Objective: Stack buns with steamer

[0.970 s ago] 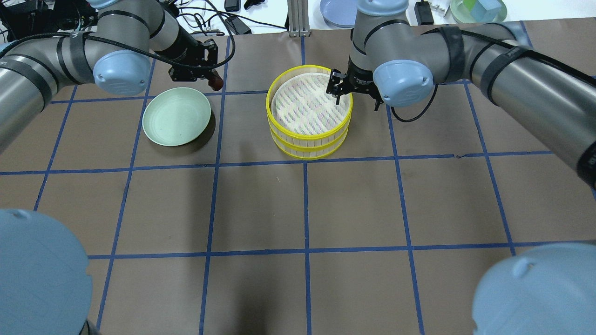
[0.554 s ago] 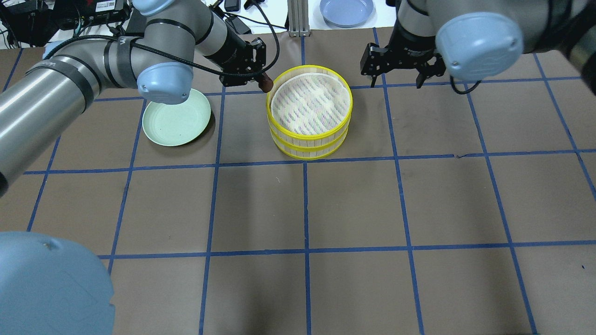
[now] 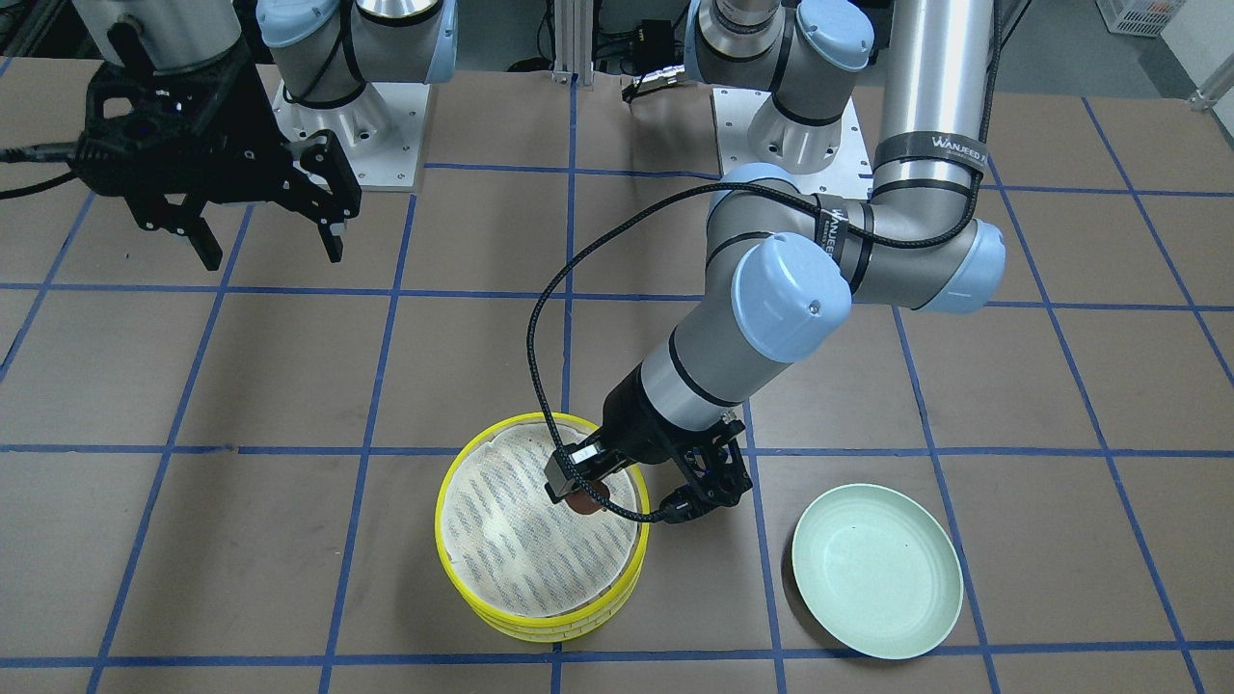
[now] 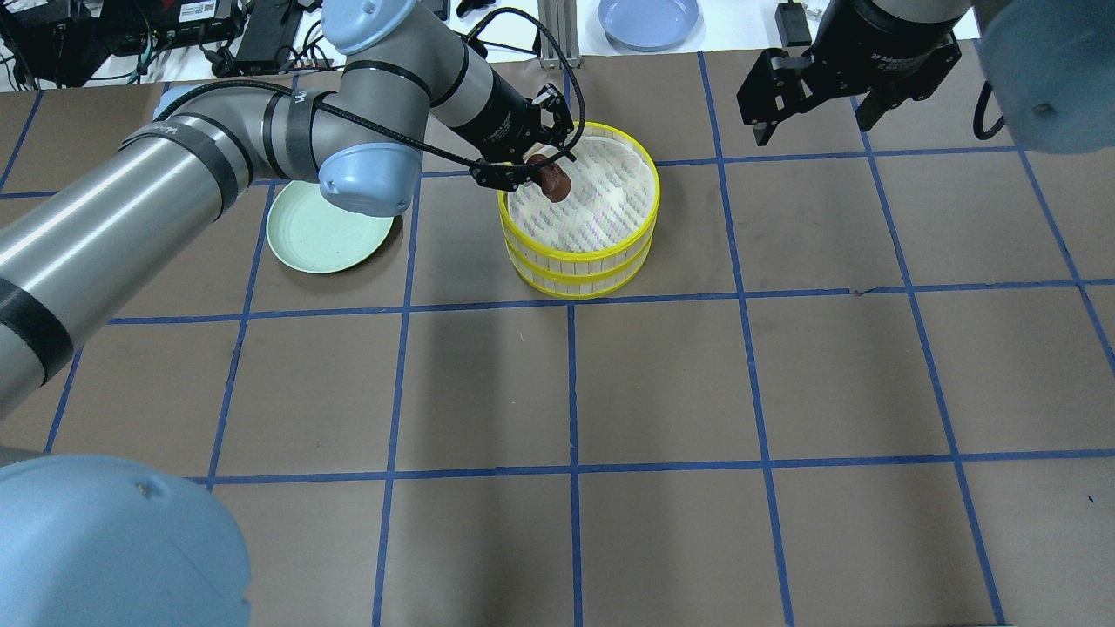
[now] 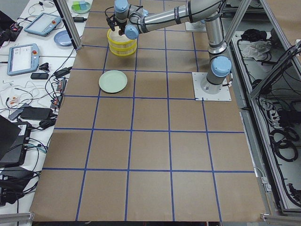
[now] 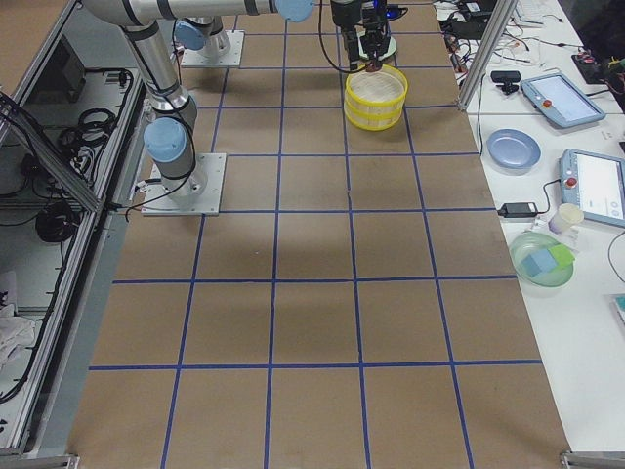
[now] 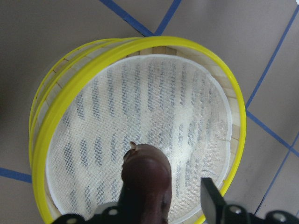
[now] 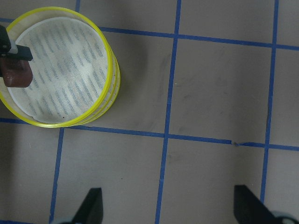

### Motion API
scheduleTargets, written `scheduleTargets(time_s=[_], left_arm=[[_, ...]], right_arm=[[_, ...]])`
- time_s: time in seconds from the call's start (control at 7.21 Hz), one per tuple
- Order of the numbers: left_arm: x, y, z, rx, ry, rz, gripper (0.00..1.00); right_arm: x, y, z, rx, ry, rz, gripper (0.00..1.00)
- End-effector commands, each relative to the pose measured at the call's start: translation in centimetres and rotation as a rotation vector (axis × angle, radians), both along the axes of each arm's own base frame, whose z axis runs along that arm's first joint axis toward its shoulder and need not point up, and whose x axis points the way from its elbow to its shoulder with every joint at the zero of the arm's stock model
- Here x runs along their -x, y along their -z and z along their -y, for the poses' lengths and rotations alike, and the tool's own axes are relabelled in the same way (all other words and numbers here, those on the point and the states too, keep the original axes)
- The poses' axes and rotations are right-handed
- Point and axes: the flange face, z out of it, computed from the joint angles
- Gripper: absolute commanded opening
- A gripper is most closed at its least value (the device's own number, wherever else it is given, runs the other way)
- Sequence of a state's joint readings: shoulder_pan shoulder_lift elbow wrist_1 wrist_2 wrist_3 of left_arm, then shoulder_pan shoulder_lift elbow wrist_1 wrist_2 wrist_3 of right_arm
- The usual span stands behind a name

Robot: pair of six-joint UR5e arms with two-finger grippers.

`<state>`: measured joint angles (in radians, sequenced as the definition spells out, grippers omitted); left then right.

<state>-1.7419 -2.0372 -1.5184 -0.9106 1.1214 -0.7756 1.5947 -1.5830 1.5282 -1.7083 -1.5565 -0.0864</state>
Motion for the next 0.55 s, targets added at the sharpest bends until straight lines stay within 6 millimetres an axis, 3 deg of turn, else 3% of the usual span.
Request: scheduleTargets(time_s=[0.0, 0.42], left_arm=[[0.16, -0.70, 0.19, 0.019, 0.006, 0.001, 1.00], [0.11, -1.66, 0.05, 0.037, 0.019, 0.004, 0.99]], right_arm=[[-0.09, 0.06, -0.46, -0.007, -0.002, 0.007, 1.00], [-0.01, -0.24, -0.60, 0.000, -0.011, 0.005, 1.00]])
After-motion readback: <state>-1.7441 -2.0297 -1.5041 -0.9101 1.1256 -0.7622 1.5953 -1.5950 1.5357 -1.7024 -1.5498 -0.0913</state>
